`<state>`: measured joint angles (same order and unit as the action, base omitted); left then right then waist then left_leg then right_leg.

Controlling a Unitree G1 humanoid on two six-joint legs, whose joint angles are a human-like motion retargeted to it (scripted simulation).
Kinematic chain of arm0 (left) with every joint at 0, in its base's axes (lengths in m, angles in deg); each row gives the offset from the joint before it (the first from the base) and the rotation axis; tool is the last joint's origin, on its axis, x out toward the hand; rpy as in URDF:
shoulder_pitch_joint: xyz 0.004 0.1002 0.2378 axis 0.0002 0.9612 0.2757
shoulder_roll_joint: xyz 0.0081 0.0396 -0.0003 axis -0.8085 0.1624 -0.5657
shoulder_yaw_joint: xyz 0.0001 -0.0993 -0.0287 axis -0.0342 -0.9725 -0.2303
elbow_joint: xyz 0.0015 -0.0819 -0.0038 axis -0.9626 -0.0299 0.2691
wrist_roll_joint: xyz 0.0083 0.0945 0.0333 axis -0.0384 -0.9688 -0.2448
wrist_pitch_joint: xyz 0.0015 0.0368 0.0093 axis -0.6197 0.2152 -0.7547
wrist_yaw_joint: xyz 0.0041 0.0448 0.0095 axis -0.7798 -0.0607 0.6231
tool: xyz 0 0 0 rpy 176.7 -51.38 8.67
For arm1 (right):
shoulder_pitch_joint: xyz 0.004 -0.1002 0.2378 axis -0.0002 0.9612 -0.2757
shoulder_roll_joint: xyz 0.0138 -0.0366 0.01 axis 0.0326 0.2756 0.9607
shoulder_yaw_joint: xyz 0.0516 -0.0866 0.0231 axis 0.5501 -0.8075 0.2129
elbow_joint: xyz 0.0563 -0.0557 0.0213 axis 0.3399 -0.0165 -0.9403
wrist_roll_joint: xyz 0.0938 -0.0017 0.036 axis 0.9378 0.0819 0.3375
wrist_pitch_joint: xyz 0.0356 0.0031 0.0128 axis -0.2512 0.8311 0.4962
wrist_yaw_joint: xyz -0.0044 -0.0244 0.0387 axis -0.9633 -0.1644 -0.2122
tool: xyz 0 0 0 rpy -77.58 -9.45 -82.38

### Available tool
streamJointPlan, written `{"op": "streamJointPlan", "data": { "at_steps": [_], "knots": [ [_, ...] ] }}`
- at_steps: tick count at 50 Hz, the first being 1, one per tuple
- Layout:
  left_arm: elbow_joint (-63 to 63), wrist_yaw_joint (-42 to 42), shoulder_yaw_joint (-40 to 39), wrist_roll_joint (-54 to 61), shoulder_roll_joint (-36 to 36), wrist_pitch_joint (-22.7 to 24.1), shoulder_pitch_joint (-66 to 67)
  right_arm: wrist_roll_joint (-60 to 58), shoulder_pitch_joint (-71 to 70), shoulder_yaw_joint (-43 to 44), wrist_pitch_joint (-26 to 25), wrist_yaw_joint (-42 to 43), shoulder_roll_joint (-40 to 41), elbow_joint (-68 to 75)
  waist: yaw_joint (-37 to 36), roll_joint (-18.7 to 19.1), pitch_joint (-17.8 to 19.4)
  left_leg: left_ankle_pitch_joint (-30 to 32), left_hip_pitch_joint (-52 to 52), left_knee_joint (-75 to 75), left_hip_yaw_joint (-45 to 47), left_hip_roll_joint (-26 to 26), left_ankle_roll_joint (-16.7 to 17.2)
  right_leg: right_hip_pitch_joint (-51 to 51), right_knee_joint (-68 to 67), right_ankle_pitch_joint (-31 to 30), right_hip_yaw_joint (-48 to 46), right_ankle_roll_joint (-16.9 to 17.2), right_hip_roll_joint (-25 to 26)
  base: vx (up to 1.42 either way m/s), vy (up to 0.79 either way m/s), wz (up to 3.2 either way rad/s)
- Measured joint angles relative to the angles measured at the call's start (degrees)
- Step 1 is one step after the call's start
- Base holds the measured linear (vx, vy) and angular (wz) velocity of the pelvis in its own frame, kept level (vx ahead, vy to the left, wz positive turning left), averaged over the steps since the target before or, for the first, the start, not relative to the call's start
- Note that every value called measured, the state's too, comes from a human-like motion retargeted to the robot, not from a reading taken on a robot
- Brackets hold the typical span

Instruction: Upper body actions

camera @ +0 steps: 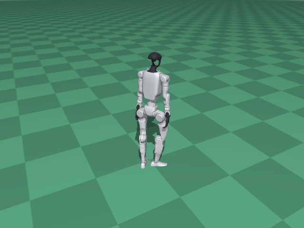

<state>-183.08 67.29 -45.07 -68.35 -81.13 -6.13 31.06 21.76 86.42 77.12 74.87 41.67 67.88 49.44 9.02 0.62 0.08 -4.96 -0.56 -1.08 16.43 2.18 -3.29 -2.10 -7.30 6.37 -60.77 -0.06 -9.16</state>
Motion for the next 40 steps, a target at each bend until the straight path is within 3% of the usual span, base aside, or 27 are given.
{"op": "streamJointPlan", "data": {
  "at_steps": [6,10,15,18,21,25,27,30,35,38,40],
  "knots": [
    [-0.7,0.4,-2.0,-0.6,-1.2,-1.4,1.2,3.7,-0.5,2.0,-0.3,1.8,-1.4,2.7,2.9,0.8,-1.5,-3.3,-2.8,-0.4,13.5,-3.5,3.7,-0.6,1.2,-4.8,-2.2,-1.9,-0.7,0.05,-0.29,-2.20],
    [-0.7,1.3,-3.7,-0.5,-1.7,-3.6,2.5,6.7,-0.4,3.5,-1.2,3.1,-2.2,5.8,2.9,0.2,-3.3,-4.4,-4.6,0.3,19.3,-4.1,6.4,-0.5,5.4,-11.8,-3.4,1.6,-1.3,0.18,-0.36,-2.07],
    [0.1,1.7,-7.0,3.2,-1.7,-4.9,4.5,10.9,1.0,5.7,-2.6,3.3,-2.8,10.6,2.2,0.2,-5.9,-3.5,-7.4,2.1,24.7,-6.5,10.0,-3.6,9.7,-13.1,5.2,-0.8,2.1,0.32,-0.32,-1.59],
    [1.6,0.9,-8.9,6.0,-0.7,-4.5,4.8,12.0,1.7,6.1,-3.1,3.3,-2.7,11.7,2.2,-1.0,-6.5,0.9,-8.1,5.5,25.7,-8.1,10.0,-5.0,8.5,-12.1,9.9,-1.9,1.4,0.30,-0.31,-1.20],
    [3.1,0.8,-9.6,7.5,0.1,-4.2,4.6,11.4,1.9,5.4,-3.2,3.3,-2.1,11.5,2.9,-4.5,-6.7,7.7,-6.5,13.1,25.7,-9.0,5.8,-5.9,7.0,-11.8,15.0,-2.6,-2.2,0.25,-0.26,-1.14],
    [5.5,0.3,-8.0,6.9,0.3,-4.0,3.0,9.4,2.3,4.9,-2.7,2.1,-1.2,9.5,2.6,-10.1,-6.8,12.4,0.9,29.2,20.7,-9.1,-4.2,-7.1,6.2,-12.0,21.4,-3.1,-7.4,0.19,-0.18,-0.85],
    [6.8,-0.1,-7.0,5.4,0.7,-4.0,2.2,7.9,2.2,5.2,-2.7,1.5,-1.0,8.5,3.2,-10.2,-7.1,10.9,4.9,33.2,15.1,-8.6,-1.2,-7.6,6.0,-11.9,22.0,-3.4,-7.6,0.15,-0.11,-0.39],
    [8.3,-1.2,-6.3,5.1,2.3,-3.0,1.3,5.8,1.6,5.5,-2.7,1.7,-1.1,7.3,1.1,-9.1,-6.8,8.0,11.8,34.0,1.7,-1.4,4.0,-8.9,5.8,-11.9,25.5,-3.7,-6.3,0.10,0.00,-0.95],
    [9.0,-0.8,-5.3,5.0,4.2,-1.9,0.3,4.5,0.2,5.2,-2.3,1.4,-1.6,5.4,-2.1,-5.5,-4.6,0.4,11.6,20.3,-4.3,4.6,3.1,-9.1,5.1,-11.4,30.5,-4.5,-1.5,0.07,0.09,-1.16],
    [7.9,-1.1,-4.6,4.2,4.6,-1.9,0.6,4.0,-0.1,5.5,-2.3,1.2,-1.7,5.0,-4.3,-1.5,-3.1,-1.4,10.1,11.8,-18.3,9.1,4.1,-7.2,5.7,-11.1,32.3,-4.8,3.8,0.17,0.10,-1.26],
    [6.6,-1.0,-4.4,3.8,4.9,-2.0,0.8,4.0,-0.2,5.8,-2.3,1.5,-2.0,4.9,-4.9,-0.3,-2.5,4.2,9.2,8.7,-27.5,13.1,-2.1,-5.6,6.3,-11.1,34.4,-4.5,5.3,0.21,0.10,-0.88]
  ]
}}
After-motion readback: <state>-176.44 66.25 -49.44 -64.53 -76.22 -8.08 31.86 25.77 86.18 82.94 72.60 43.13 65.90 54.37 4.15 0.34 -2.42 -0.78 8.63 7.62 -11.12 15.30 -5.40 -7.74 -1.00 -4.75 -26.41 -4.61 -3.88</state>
